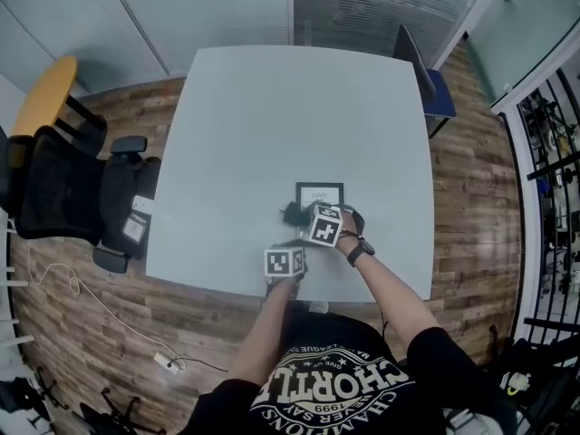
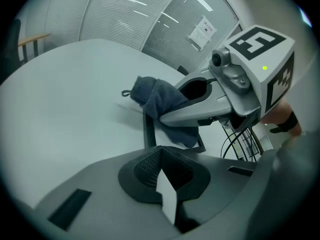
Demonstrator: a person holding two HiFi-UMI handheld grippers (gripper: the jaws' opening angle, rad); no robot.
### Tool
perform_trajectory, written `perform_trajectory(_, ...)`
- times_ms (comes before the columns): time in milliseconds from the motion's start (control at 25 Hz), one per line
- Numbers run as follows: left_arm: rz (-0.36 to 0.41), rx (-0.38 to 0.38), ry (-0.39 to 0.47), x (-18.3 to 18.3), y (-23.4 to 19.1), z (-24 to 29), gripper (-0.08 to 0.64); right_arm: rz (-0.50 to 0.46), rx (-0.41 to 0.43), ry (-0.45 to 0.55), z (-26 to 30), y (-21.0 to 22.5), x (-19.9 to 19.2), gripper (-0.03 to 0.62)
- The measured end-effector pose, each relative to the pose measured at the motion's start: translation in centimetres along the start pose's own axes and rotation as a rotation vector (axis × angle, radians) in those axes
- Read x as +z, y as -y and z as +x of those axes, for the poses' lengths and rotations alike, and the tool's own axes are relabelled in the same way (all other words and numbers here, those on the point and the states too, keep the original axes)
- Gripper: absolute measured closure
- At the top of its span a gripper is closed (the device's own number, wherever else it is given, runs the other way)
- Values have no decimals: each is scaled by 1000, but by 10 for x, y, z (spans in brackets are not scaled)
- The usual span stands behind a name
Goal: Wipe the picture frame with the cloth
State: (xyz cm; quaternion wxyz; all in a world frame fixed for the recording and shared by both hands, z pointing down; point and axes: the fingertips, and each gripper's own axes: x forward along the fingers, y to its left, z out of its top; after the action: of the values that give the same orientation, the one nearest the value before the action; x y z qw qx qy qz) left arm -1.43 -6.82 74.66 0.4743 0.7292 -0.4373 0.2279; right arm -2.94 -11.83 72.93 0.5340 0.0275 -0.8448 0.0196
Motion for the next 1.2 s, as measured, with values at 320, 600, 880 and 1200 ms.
perform_trajectory(320, -10, -8, 15, 0, -2, -1, 566, 10, 9, -42, 8, -5, -26, 515)
perform_trajectory(600, -32, -12, 20, 0, -3, -2, 566, 83, -50, -88, -23, 2, -87, 515)
perform_trajectory(880, -46, -20, 16, 1, -3, -2, 566, 137, -112, -136, -41, 9, -125, 515)
perform_trajectory(1200, -43, -25, 27, 2, -2, -3, 566, 144, -94, -67, -40, 8, -84, 515)
